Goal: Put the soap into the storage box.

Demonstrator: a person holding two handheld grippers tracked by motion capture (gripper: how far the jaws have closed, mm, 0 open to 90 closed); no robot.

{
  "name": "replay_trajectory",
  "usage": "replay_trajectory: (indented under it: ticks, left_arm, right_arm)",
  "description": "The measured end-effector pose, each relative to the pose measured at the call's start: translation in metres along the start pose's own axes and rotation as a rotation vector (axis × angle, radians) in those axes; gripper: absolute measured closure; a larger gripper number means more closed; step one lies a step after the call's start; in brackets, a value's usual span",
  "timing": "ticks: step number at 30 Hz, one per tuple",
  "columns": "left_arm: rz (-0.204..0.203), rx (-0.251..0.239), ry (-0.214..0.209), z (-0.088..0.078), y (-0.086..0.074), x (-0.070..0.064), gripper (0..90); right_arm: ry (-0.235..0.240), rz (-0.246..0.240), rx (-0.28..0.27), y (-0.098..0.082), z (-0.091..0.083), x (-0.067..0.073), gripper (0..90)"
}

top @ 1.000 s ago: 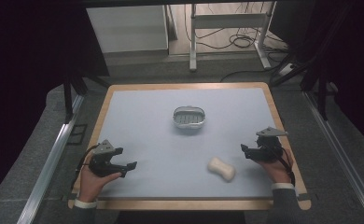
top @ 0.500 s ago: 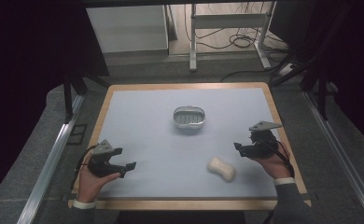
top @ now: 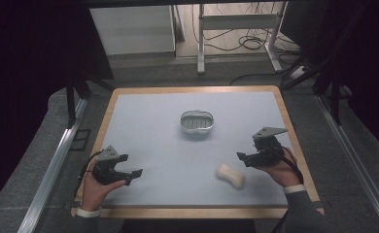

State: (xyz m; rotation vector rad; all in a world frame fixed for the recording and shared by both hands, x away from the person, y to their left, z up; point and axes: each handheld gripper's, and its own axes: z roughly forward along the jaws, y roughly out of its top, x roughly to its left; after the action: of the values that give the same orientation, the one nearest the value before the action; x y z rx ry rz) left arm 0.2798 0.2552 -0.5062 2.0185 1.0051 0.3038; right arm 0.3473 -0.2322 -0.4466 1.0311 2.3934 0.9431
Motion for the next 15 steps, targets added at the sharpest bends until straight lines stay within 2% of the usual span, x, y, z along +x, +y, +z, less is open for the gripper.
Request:
replay_trajectory:
  ticks: [7, 15]
  left_arm:
    - [0.003, -0.003, -0.001, -0.001, 0.0, 0.0, 13.5]
    - [0.006, -0.003, -0.007, -0.001, 0.001, -0.001, 13.5]
  right_arm:
    - [0.017, -0.026, 0.032, 0.002, 0.0, 0.009, 19.0]
    - [0.041, -0.055, 0.091, 0.003, 0.01, 0.02, 19.7]
